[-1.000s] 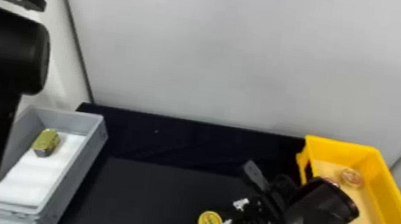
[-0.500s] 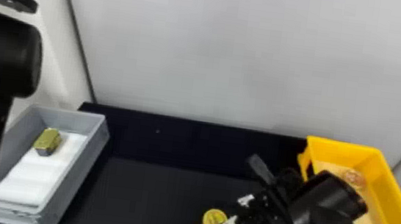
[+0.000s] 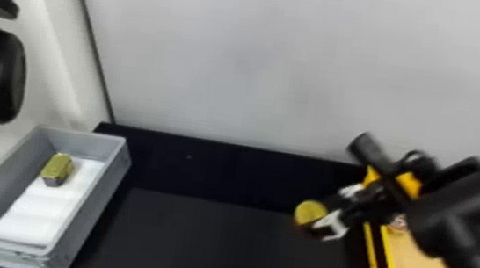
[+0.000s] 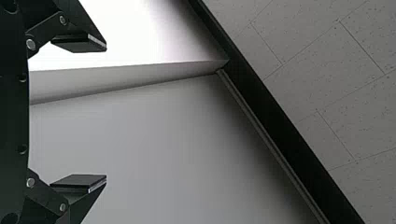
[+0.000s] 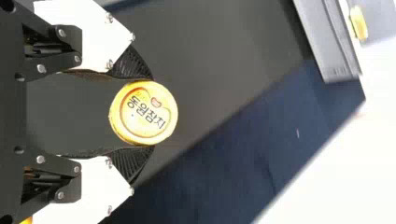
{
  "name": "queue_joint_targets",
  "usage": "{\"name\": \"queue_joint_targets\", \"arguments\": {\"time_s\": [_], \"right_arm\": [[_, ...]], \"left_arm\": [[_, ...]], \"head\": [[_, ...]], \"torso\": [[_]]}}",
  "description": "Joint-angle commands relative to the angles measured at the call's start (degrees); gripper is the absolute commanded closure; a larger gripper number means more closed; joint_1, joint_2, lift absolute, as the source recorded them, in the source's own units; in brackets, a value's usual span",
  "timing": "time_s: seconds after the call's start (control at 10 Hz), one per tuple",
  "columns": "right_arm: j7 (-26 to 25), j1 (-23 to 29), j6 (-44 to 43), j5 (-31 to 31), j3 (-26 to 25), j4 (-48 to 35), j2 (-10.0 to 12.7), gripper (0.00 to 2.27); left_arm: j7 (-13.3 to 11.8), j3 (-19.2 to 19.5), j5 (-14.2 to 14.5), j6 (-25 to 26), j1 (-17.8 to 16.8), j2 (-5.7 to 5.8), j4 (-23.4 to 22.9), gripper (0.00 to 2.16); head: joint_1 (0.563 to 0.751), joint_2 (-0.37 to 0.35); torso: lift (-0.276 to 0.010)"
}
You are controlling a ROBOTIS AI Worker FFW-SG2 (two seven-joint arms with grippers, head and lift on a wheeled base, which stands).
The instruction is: Pick up the round yellow can and place it in the yellow rectangular box
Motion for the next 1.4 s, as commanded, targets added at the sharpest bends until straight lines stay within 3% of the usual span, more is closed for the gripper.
{"name": "queue_joint_targets", "arguments": {"time_s": [0.0, 0.2, 0.5, 0.8, 1.3], "right_arm": [[1.48, -1.26, 3.91, 4.79, -6.3, -7.26, -5.02, 0.62], [3.07, -2.32, 4.71, 7.43, -10.88, -9.11, -9.24, 0.62], [2.8, -0.74, 3.03, 9.63, -20.02, -7.44, -12.23, 0.62], [0.69, 0.67, -0.39, 11.03, -27.41, -1.81, -10.91, 0.62], [-8.8, 0.58, -6.29, 10.68, -38.74, 10.14, -4.85, 0.62]], "left_arm": [[-0.07, 0.24, 0.05, 0.88, 0.22, 0.76, -0.62, 0.26], [-0.16, -0.03, 0.05, 1.14, -0.14, 0.67, -0.62, 0.26], [-0.68, -0.73, -0.04, 1.4, -1.19, 0.76, -0.62, 0.26], [-1.12, -0.91, -0.04, 1.32, -1.72, 0.67, -0.97, 0.26], [-1.56, -1.52, -0.22, 1.14, -2.86, 0.32, -0.97, 0.26]], "head": [[0.663, 0.054], [0.663, 0.054], [0.663, 0.054], [0.663, 0.054], [0.663, 0.054]], "torso": [[-0.01], [-0.01], [-0.01], [-0.01], [-0.01]]}}
